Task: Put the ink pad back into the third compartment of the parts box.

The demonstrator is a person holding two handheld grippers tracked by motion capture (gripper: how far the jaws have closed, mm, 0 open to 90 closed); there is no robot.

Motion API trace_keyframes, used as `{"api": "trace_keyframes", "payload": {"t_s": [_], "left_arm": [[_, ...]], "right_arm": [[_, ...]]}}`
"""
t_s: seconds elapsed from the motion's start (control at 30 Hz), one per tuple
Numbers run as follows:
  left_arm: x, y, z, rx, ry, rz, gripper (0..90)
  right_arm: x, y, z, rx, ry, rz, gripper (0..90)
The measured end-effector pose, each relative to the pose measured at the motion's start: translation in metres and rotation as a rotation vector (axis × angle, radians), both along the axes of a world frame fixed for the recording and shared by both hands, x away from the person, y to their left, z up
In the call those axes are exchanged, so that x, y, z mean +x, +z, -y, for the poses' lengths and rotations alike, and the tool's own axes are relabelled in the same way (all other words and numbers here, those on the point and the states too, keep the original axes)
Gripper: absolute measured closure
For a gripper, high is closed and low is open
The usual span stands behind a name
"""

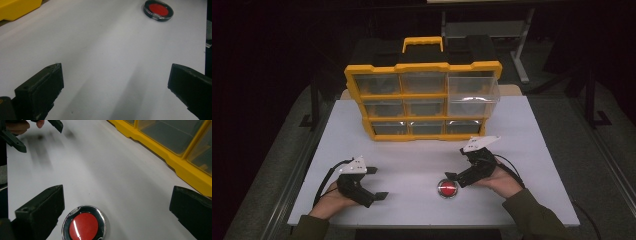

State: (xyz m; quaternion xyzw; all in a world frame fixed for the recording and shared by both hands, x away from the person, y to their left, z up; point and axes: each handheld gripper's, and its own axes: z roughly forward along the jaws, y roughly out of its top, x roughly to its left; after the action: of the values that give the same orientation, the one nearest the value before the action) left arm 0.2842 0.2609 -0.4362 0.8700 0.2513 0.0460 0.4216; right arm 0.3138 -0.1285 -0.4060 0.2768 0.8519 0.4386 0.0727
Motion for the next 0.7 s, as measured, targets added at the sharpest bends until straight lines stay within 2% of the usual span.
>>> {"api": "trace_keyframes", "payload": {"t_s": [0.7], "left_arm": [[0.0, 0.0, 0.0, -0.009, -0.001, -0.004, 0.0]], "right_arm": [[0.008, 0.002, -0.016, 0.003, 0.026, -0.003, 0.0]]}}
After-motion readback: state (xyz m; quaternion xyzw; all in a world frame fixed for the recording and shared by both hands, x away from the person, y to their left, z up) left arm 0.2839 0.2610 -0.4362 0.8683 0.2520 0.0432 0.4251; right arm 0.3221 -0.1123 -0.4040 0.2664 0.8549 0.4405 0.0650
